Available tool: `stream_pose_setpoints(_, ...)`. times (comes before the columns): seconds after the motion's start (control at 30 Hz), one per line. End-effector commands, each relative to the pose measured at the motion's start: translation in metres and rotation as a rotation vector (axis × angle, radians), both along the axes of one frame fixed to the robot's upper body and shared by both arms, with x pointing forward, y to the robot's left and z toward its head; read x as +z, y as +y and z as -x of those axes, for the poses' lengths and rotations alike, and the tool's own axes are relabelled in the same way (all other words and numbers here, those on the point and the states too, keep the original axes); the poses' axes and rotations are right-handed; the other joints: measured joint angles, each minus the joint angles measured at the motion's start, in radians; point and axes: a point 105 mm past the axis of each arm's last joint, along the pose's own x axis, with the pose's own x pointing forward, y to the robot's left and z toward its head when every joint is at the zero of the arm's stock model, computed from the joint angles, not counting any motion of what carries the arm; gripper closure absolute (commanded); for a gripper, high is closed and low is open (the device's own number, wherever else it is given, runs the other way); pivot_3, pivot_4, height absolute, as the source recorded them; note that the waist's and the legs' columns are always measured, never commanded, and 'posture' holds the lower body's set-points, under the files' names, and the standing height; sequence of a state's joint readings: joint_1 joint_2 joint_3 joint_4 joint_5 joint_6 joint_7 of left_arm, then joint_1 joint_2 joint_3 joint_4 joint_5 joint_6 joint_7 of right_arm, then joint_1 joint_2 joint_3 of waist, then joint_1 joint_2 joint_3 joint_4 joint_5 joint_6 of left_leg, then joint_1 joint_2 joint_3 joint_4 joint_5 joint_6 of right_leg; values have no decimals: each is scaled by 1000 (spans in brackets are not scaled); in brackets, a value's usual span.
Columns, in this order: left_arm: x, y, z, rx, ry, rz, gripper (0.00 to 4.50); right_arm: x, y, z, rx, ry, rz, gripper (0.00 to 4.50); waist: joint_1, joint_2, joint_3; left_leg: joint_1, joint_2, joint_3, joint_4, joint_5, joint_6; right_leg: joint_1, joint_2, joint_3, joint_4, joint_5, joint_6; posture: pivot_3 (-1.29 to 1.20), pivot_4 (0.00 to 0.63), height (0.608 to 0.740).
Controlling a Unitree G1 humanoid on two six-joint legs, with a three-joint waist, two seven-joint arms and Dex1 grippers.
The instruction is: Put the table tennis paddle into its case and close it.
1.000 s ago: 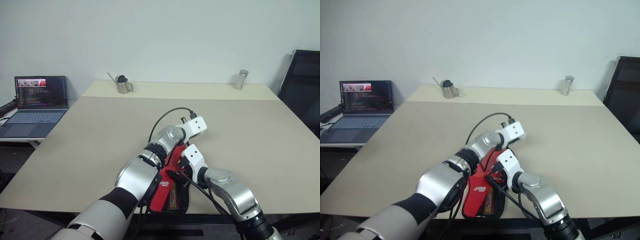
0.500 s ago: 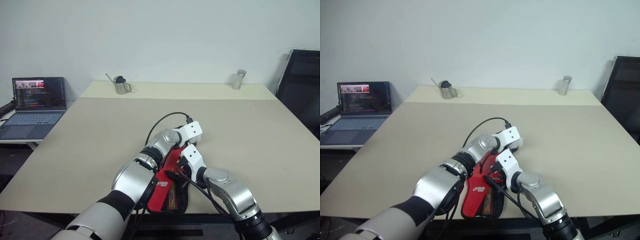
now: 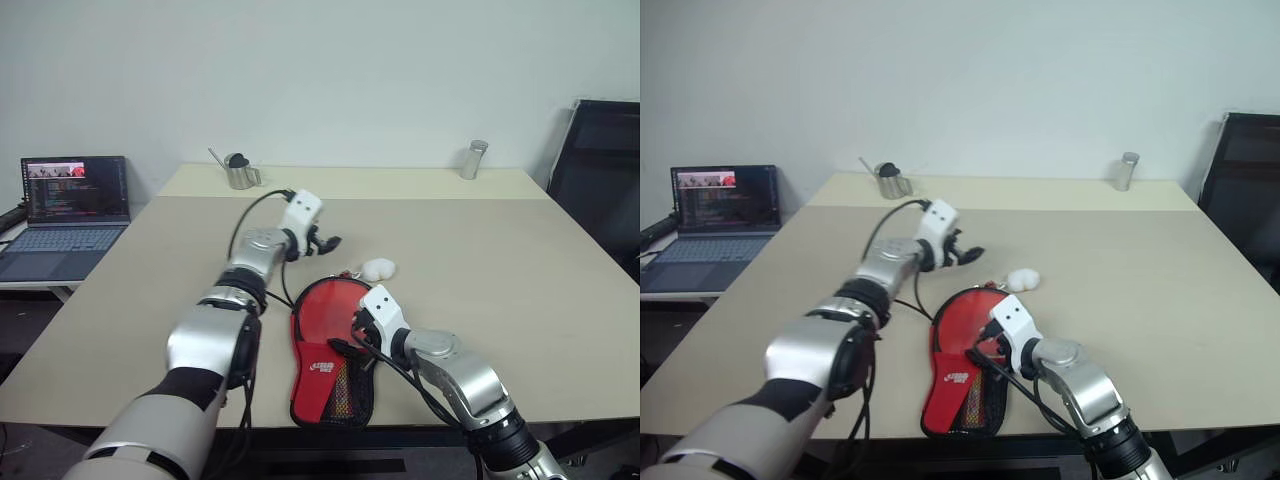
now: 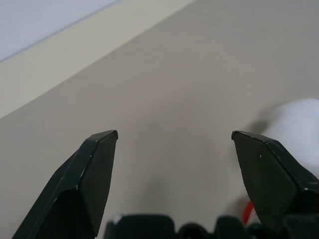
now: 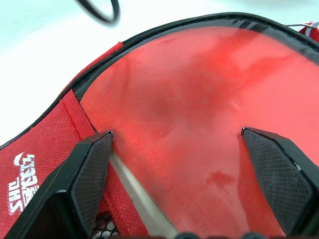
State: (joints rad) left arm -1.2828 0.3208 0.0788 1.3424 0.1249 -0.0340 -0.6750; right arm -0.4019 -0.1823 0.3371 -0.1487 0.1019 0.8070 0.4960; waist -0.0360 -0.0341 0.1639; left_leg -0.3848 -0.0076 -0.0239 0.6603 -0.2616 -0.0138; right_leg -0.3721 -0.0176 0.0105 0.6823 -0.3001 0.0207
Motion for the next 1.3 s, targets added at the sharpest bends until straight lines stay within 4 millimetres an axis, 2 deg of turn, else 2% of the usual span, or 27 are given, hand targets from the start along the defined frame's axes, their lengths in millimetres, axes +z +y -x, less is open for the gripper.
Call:
stream_pose_setpoints(0.03,17,20,9,-79,-11,96,502,-51,-21,7,-58,190,92,0,0,0,0,0,0,0,0,0,0,0,0,0,0,0,0,0,150,740)
stream_pose_setpoints(0.2,15,31,36,-294,47,147,502,-38,-25,2,-63,176,56,0,6,0,-1,1,0,0,1,0,0,1,0,0,0,0,-1,0,150,740)
stream_pose_setpoints(0.37,4,35,67,-381,62,95,502,-2,-32,0,-43,123,-22,0,7,1,0,-2,0,-1,0,0,0,0,-1,1,-1,0,-1,0,150,740)
stream_pose_setpoints(0.47,2,33,79,-396,55,63,502,21,-34,4,-16,99,-78,0,9,1,0,-11,0,-2,1,0,0,-8,-1,0,-1,0,-2,0,150,740)
stream_pose_setpoints(0.57,0,24,90,-425,46,50,502,47,-39,9,8,68,-129,0,10,2,0,-17,0,-2,1,0,0,-14,-1,0,-1,1,-2,0,150,740)
stream_pose_setpoints(0.67,-8,6,108,-508,54,16,502,79,-51,19,45,45,-198,0,10,5,3,-19,0,-2,1,0,0,-16,-1,1,-1,1,-3,0,150,740)
stream_pose_setpoints(0.8,-24,-9,118,-571,56,-64,502,101,-75,19,30,29,-213,0,10,6,3,-20,0,-1,1,0,1,-16,-1,1,-2,0,-3,0,150,740)
stream_pose_setpoints(0.9,-35,-14,112,-549,60,-69,502,112,-101,4,-57,-10,-182,0,10,7,4,-19,0,-1,1,0,1,-16,-1,0,-2,0,-3,0,150,740)
stream_pose_setpoints(1.0,-49,-19,105,-524,65,-80,502,116,-113,-10,-97,-39,-146,0,10,7,4,-19,0,0,1,0,1,-16,-1,1,-1,0,-3,0,150,740)
stream_pose_setpoints(1.1,-61,-21,102,-518,77,-91,502,118,-113,-22,-93,-59,-128,0,5,7,4,-19,0,1,1,-1,2,-16,-1,2,-1,0,-3,0,150,740)
stream_pose_setpoints(1.3,-73,-24,105,-509,105,-76,502,114,-99,-64,-85,-93,-82,0,4,7,5,-19,0,2,1,-1,2,-17,-1,2,-1,0,-3,0,150,740)
